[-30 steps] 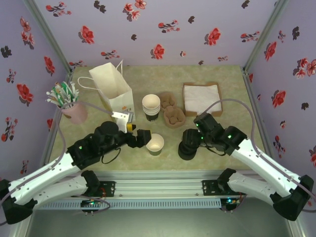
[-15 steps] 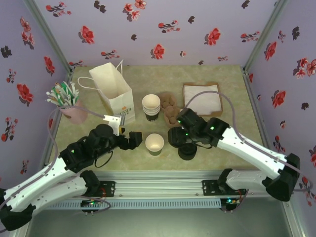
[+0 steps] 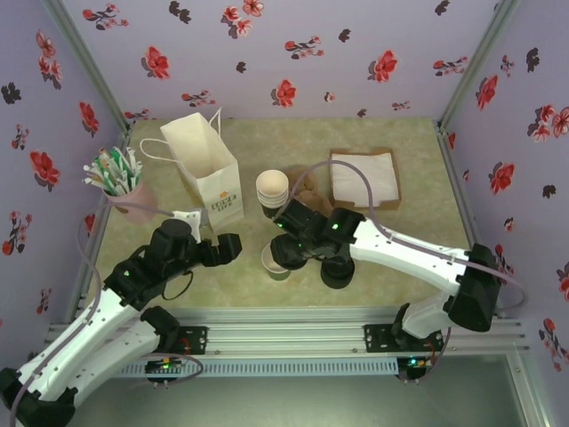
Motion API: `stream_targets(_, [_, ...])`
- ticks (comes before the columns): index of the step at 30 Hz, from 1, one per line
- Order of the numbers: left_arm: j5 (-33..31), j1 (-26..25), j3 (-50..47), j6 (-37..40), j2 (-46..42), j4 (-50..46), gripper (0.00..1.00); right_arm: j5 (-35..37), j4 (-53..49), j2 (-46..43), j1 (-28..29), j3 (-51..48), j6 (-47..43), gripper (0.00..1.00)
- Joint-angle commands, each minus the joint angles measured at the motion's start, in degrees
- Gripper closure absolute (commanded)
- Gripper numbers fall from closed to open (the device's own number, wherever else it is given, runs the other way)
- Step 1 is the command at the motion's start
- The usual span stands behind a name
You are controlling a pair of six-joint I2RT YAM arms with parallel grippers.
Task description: Pack the takeout coffee
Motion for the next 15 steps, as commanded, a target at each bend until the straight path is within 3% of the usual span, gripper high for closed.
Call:
stream_targets(1, [2.85, 1.05, -0.69, -1.08, -1.37, -0.11, 0.01, 2.44, -0.33, 2.08, 1.28, 2.72, -1.33, 0.30])
stream_targets(15, [2.81, 1.71, -1.54, -0.49, -2.57, 0.01, 0.01, 3.52, -0.09, 7.16, 3.07, 5.41, -1.89, 0.30])
